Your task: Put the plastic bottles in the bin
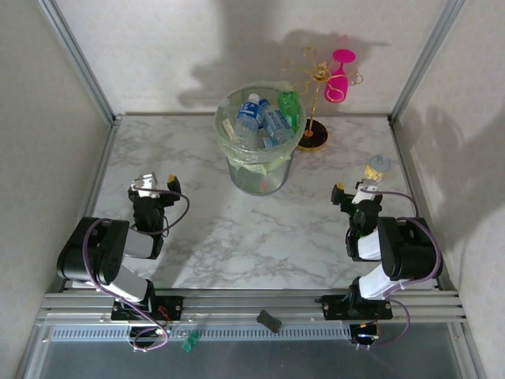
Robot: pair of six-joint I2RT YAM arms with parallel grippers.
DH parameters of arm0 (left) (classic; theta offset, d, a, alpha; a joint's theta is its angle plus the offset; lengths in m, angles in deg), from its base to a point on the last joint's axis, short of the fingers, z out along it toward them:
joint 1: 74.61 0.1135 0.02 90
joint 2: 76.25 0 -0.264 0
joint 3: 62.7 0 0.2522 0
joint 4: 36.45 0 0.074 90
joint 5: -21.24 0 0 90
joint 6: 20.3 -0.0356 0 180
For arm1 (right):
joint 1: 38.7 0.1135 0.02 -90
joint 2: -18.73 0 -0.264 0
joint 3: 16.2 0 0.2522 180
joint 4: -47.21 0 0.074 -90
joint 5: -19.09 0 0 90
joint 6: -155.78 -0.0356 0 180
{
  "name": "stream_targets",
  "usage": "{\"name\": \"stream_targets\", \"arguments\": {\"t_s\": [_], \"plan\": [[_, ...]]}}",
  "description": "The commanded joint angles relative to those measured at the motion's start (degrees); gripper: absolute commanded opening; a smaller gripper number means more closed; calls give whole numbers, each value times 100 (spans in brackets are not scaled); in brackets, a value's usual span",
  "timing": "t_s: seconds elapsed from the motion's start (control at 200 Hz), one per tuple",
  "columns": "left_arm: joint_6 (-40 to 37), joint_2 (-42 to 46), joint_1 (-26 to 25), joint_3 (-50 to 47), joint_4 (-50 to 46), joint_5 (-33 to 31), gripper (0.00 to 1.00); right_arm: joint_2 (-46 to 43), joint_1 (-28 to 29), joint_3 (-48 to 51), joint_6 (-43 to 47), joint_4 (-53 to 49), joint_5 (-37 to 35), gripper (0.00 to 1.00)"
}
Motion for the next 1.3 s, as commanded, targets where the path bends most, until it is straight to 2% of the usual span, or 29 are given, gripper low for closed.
{"name": "stream_targets", "arguments": {"t_s": [0.0,0.706,0.821,1.297], "plan": [[79,-2,12,63,-6,79,99,-42,-34,-98,36,307,136,99],[101,-4,55,74,-23,155,99,-47,-55,-193,129,98,373,99],[114,-10,74,83,-25,190,99,-53,-164,-204,103,72,711,99],[83,-10,12,65,-13,86,99,-62,-162,-169,93,121,750,99]]}}
